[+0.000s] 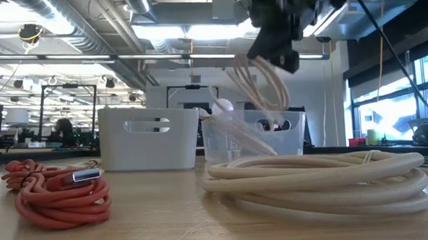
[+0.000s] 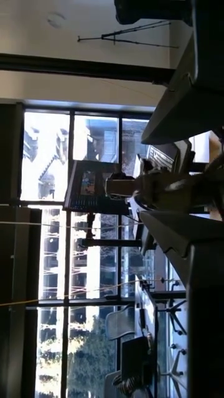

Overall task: Pick and place USB-C Cables
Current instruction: Put the top white usb cable into the transparent bin

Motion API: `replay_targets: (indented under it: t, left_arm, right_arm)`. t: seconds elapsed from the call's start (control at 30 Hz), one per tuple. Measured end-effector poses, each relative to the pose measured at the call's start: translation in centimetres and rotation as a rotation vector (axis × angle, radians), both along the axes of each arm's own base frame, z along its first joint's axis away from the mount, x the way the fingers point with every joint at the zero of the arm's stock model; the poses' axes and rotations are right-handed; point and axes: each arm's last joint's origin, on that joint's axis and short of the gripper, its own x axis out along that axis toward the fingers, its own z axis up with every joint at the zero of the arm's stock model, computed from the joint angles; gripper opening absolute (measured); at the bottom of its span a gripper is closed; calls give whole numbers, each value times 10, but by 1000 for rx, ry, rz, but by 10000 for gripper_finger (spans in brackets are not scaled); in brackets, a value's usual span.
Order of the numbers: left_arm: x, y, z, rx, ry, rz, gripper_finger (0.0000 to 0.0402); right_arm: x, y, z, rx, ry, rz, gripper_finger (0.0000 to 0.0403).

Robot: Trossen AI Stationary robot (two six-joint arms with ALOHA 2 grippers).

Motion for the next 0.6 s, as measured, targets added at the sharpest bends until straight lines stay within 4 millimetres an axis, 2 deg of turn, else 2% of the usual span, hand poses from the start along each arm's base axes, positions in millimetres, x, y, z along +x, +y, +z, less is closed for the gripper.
replay_targets:
  t: [0.3, 0.6]
  left_arm:
    - [-1, 0, 2, 19, -21, 12, 177]
    - [0, 1, 2, 10, -23, 47, 174]
  right_arm:
    - [-5, -15, -31, 40, -38, -48, 30]
    - [9, -16, -61, 55, 10, -35, 30]
